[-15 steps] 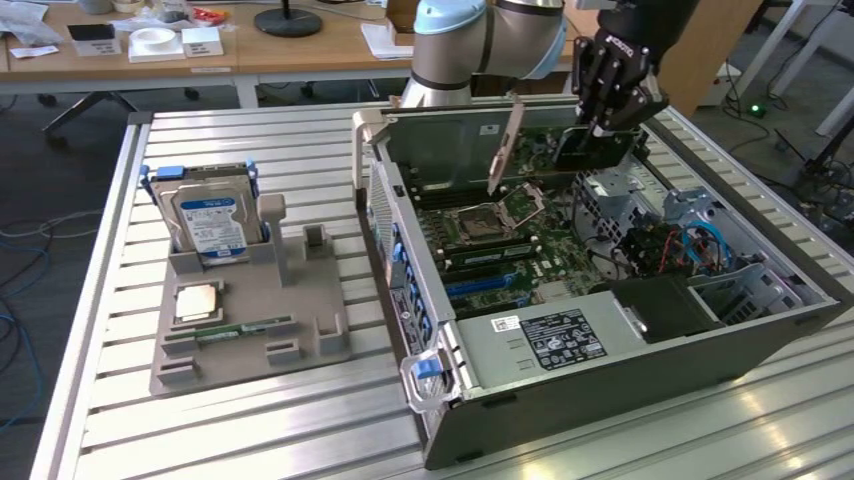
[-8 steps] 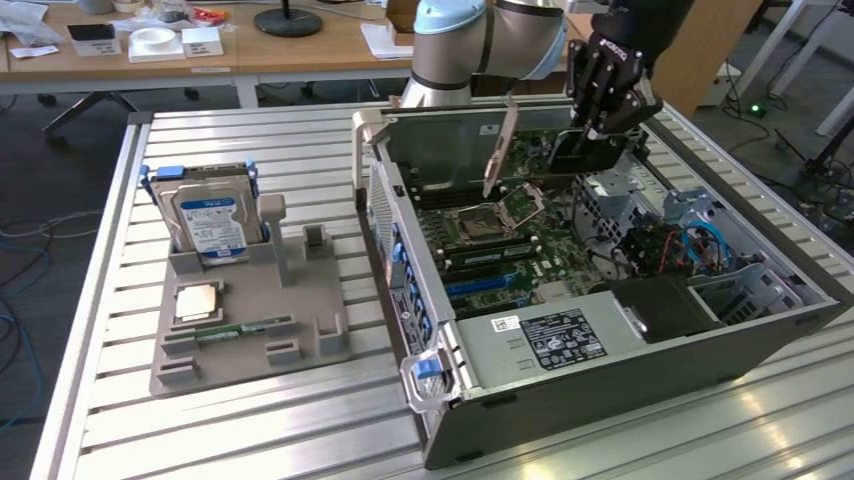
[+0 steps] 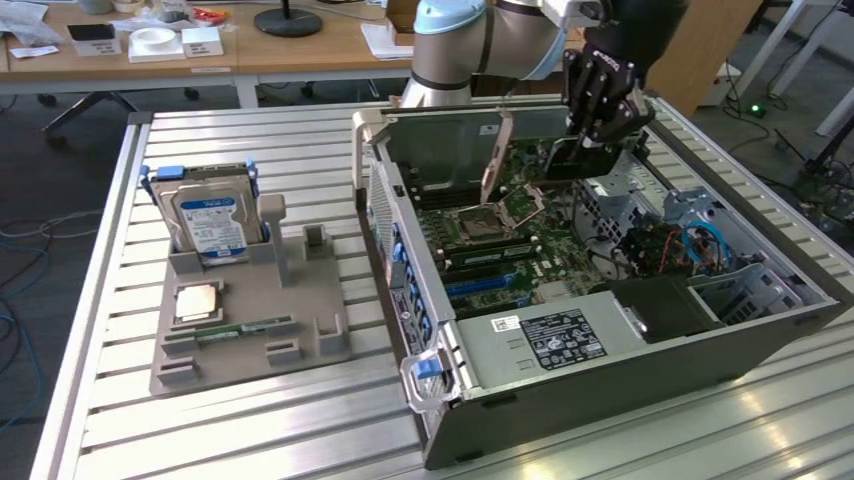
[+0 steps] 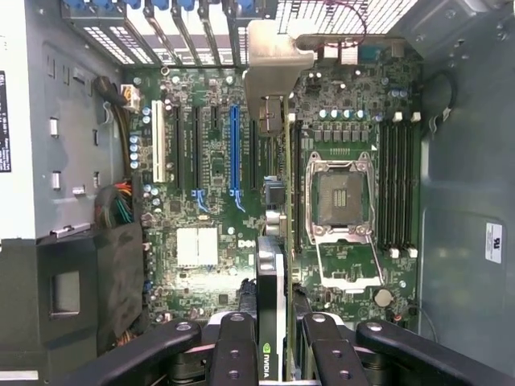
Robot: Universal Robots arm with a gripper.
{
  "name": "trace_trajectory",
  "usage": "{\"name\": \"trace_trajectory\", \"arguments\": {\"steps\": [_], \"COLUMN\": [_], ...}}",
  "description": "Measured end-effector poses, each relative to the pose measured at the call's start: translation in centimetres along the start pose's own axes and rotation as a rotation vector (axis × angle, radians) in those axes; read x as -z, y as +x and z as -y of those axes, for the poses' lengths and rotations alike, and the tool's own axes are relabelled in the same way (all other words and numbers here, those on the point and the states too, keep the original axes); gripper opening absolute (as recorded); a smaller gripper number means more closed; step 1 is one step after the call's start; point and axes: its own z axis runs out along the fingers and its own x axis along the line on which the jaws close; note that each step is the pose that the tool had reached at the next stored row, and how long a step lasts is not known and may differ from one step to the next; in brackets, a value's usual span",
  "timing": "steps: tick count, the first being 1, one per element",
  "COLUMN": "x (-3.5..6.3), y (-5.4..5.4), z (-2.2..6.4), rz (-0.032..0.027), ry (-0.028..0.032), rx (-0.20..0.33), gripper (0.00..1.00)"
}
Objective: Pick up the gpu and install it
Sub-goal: 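Insert the gpu into the slot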
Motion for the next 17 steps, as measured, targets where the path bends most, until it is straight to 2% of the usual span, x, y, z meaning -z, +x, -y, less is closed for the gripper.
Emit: {"name": "trace_trajectory", "arguments": {"steps": [3,7,17], "x": [-0.29,-0.34,-1.58], "y": [0.0,0.0,0.0], "z": [-0.30,-0.36,-0.80], "rz": [0.0006,0.0006,0.0007], "ry": [0.0084,0.0086,0.0096], "rx": [0.001,0.001,0.005], "gripper": [0.27,0.27,0.27]}}
